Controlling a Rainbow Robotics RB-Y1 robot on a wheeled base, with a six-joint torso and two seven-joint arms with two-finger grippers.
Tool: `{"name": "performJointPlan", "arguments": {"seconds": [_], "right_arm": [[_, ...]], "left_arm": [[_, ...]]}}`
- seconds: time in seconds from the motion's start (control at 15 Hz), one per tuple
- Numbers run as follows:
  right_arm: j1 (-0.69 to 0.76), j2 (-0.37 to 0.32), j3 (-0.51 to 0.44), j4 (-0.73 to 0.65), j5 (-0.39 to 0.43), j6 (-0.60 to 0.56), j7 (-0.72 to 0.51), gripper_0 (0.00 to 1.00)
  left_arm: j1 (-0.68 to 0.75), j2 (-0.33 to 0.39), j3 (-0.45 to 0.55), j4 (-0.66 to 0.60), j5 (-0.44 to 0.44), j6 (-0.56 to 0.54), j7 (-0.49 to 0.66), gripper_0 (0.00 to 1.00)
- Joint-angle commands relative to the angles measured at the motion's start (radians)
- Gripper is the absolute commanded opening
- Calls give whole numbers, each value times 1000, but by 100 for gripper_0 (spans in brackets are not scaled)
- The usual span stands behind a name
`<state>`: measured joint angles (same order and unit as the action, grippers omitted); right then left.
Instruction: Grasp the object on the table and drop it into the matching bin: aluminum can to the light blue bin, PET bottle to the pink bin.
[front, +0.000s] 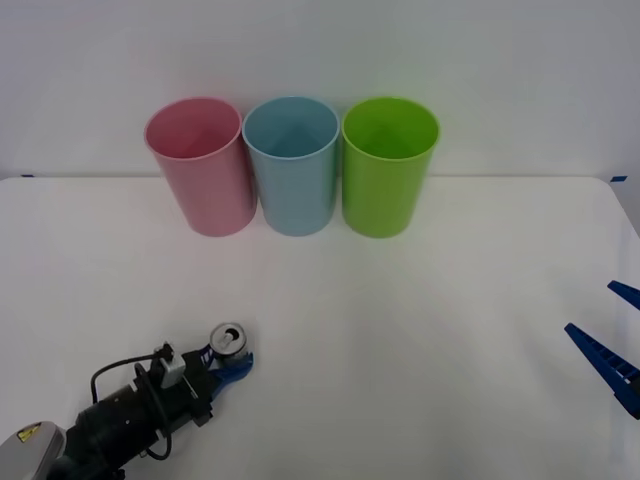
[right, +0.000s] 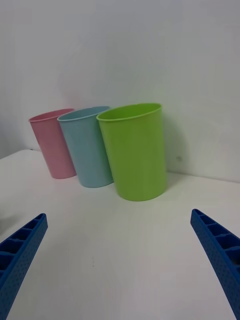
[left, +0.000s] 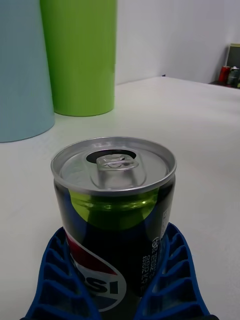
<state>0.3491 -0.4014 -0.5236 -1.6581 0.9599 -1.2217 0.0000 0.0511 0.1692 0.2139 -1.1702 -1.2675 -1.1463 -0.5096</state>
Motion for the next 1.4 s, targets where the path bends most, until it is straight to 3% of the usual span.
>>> {"name": "performJointPlan", "arguments": {"seconds": [0.07,0.53,0.93,1.4], "right_arm": [[0,0,0,0,0,0,0,100],[0,0,0,0,0,0,0,100],[0,0,0,0,0,0,0,100],[0,0,0,0,0,0,0,100]], "left_arm": [[6,9,33,-2,10,-26,-1,0],[116,95,53,-131,166,-3,36,0],[193,107,140,-184,309,-3,79,0],[196,108,205,-332,330,-1,275,0]]}}
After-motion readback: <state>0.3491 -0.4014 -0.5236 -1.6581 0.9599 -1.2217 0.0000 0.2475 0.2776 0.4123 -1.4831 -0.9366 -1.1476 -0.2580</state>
